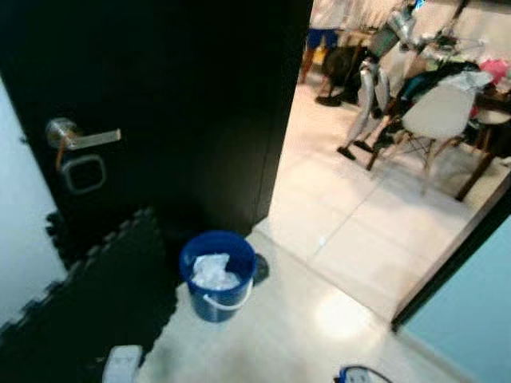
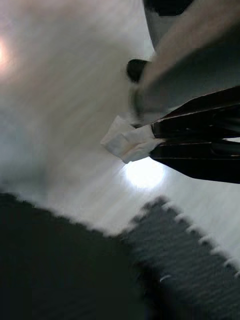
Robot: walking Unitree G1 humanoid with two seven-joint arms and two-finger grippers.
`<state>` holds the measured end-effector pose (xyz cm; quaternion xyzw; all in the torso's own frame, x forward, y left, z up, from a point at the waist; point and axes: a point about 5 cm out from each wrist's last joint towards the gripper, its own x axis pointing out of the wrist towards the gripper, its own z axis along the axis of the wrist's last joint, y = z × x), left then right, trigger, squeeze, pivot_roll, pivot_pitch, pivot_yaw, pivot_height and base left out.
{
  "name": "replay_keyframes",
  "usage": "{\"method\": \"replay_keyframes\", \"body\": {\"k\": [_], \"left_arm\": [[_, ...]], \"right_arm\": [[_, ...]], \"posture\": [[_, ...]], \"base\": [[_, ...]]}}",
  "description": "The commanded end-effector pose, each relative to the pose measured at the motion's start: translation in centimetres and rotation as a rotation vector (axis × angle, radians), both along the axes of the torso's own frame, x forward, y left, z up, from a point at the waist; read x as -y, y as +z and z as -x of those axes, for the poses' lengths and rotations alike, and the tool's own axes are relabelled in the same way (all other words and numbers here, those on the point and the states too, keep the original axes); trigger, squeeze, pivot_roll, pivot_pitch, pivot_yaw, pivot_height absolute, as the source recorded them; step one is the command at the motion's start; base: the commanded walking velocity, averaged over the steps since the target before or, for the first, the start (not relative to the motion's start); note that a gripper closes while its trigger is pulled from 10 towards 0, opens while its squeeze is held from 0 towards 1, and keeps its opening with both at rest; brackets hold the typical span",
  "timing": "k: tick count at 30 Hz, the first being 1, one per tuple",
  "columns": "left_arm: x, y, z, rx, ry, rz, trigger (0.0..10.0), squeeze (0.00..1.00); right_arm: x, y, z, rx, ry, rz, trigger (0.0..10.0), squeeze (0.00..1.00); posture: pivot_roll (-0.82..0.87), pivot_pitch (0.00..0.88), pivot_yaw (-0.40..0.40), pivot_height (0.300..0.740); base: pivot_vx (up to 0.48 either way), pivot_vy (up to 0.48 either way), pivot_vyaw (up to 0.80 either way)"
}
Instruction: Clean up the room
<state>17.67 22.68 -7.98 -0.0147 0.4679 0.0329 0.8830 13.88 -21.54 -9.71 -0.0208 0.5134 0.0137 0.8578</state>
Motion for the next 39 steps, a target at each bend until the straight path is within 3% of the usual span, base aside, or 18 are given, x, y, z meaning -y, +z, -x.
{"method": "replay_keyframes", "body": {"k": [1,4,10,13,16,17,20,22,27,33,35,39], "left_arm": [[0.8,-0.2,0.1,0.001,-0.012,0.031,10.0,0.00],[0.7,-0.2,0.3,0.004,-0.011,0.041,10.0,0.00],[1.4,0.1,-0.5,0.055,-0.060,0.060,10.0,0.00],[3.2,0.8,-2.3,0.113,-0.136,0.077,10.0,0.00],[3.7,1.0,-2.8,0.125,-0.162,0.076,10.0,0.00],[5.1,1.5,-4.0,0.156,-0.220,0.065,10.0,0.00],[5.7,1.9,-4.7,0.176,-0.232,0.067,10.0,0.00],[6.4,2.7,-6.0,0.217,-0.241,0.069,10.0,0.00],[6.6,3.8,-7.6,0.259,-0.230,0.068,10.0,0.00],[7.5,3.4,-7.3,0.191,-0.315,0.109,10.0,0.00],[8.3,2.8,-6.4,0.114,-0.413,0.128,10.0,0.00],[8.8,2.7,-6.3,0.090,-0.466,0.150,10.0,0.00]], "right_arm": [[1.8,0.2,0.6,-0.006,-0.034,0.015,10.0,0.00],[2.9,0.4,1.0,-0.010,-0.045,0.026,10.0,0.00],[3.0,0.3,1.1,-0.030,-0.056,0.024,10.0,0.00],[1.7,0.2,0.3,-0.022,-0.051,0.018,10.0,0.00],[1.4,0.2,0.0,-0.016,-0.051,0.017,10.0,0.00],[0.7,0.2,-0.4,-0.006,-0.053,0.012,10.0,0.00],[0.3,0.2,-0.5,-0.005,-0.052,0.007,10.0,0.00],[-0.4,0.0,-0.5,-0.005,-0.046,-0.002,10.0,0.00],[-1.0,-0.1,-0.2,-0.004,0.029,-0.004,10.0,0.00],[1.0,0.1,0.5,0.003,-0.010,0.016,10.0,0.00],[2.3,0.4,0.6,-0.001,-0.029,0.042,10.0,0.00],[2.6,0.4,0.5,-0.011,-0.020,0.059,10.0,0.00]], "posture": [[0.08,0.000,-0.066,0.735],[0.08,0.000,-0.066,0.735],[0.08,0.000,-0.069,0.735],[0.09,0.000,-0.072,0.735],[0.09,0.000,-0.072,0.735],[0.08,0.000,-0.071,0.735],[0.08,0.000,-0.071,0.735],[0.08,0.000,-0.071,0.735],[0.08,0.000,-0.071,0.735],[0.07,0.000,-0.069,0.735],[0.06,0.000,-0.071,0.735],[0.06,0.000,-0.072,0.735]], "base": [[0.480,0.000,0.00],[0.480,0.000,0.00],[0.480,0.000,-0.13],[0.480,0.000,0.00],[0.480,0.000,0.00],[0.480,0.000,0.00],[0.480,0.000,0.00],[0.480,0.000,0.00],[0.156,0.000,0.48],[0.000,0.000,0.53],[0.000,0.000,0.00],[0.000,0.000,0.00]]}}
